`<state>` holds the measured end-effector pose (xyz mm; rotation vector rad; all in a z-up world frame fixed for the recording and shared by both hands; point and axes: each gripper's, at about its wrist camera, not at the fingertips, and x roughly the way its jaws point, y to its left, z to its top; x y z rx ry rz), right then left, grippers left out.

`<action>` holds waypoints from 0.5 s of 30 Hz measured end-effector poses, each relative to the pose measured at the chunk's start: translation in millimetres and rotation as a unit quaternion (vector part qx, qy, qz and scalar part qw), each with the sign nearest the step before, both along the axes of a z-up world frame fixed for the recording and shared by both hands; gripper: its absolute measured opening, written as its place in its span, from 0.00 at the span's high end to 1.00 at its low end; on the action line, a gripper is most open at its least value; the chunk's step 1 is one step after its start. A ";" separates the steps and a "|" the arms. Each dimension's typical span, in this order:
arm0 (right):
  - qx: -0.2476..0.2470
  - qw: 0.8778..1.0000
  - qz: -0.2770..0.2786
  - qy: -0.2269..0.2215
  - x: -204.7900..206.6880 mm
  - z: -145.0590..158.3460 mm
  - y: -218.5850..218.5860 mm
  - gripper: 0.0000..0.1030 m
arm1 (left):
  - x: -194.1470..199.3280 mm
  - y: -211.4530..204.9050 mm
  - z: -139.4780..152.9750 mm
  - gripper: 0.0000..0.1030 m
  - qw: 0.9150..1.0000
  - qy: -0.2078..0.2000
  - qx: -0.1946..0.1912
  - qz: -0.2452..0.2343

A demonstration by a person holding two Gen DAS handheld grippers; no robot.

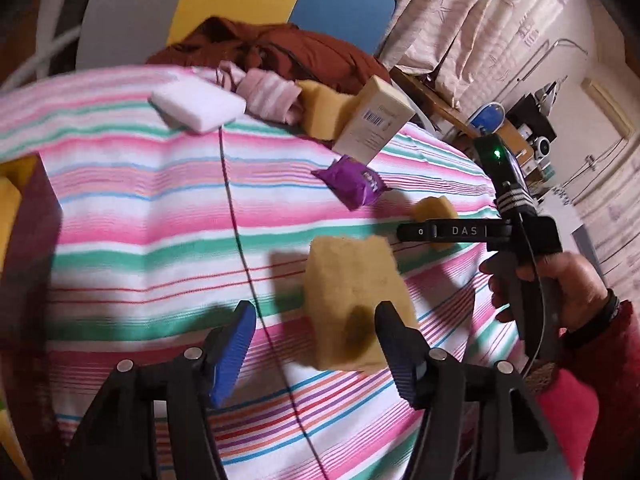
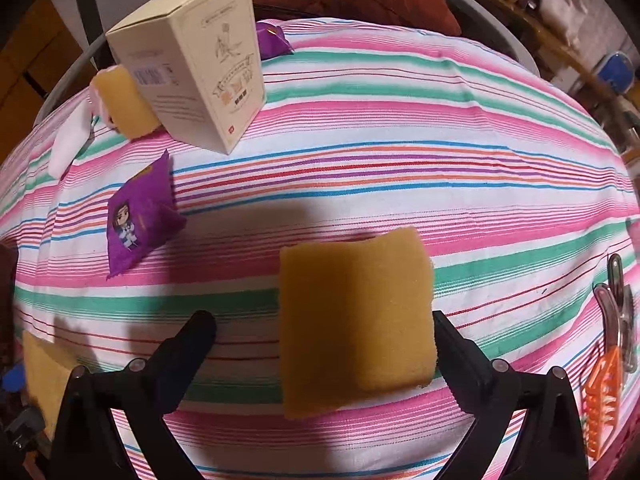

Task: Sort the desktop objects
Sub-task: 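Grasp another yellow sponge with the left gripper while the right holds its sponge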

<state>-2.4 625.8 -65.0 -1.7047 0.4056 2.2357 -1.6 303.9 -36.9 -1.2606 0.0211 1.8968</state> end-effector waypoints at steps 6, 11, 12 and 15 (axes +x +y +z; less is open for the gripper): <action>-0.035 0.996 -0.069 0.046 8.7 20.0 36.1 0.18 | 9.1 31.8 4.9 0.35 0.999 0.012 -0.014 -0.032; -0.035 0.997 -0.065 0.016 5.6 12.7 41.8 0.18 | 7.1 53.8 -13.2 0.35 0.997 0.004 -0.059 -0.042; -0.021 0.998 -0.054 0.009 2.9 12.6 38.8 0.19 | 6.1 53.8 -16.6 0.35 0.997 -0.001 -0.057 -0.042; 0.013 1.000 -0.027 0.003 -3.0 16.6 34.8 0.43 | 3.5 42.7 -20.7 0.38 0.999 -0.010 -0.024 -0.033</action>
